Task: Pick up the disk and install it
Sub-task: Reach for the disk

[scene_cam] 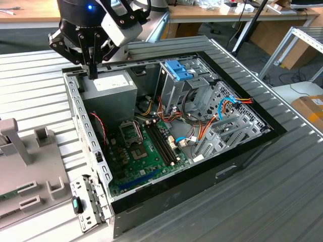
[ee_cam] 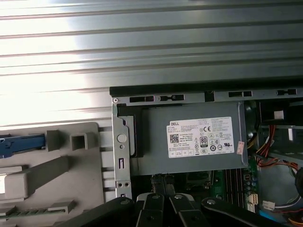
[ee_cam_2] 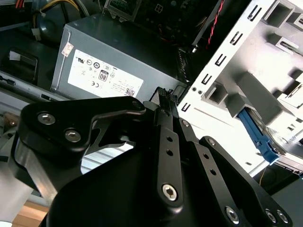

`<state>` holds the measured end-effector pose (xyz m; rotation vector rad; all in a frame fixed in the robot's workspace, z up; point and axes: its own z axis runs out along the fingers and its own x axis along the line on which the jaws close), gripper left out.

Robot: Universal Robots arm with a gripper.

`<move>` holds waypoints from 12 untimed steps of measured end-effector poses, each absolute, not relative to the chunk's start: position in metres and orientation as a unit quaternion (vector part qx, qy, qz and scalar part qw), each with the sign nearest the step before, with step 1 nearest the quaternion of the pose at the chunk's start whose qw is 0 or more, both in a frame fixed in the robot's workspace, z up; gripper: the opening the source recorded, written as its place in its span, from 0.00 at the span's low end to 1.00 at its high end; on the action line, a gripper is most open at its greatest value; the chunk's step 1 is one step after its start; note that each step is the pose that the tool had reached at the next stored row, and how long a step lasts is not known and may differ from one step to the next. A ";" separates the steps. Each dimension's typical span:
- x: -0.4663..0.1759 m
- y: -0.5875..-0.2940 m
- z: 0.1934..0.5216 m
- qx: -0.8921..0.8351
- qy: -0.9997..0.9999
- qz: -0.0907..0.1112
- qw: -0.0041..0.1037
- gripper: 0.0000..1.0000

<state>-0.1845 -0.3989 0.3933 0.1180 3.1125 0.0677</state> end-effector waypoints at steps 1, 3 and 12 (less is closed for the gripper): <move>-0.185 -0.399 0.393 0.038 0.999 0.022 0.013 0.11; -0.185 -0.399 0.393 0.038 0.999 0.022 0.013 0.11; -0.187 -0.399 0.393 0.038 0.999 0.022 0.013 0.11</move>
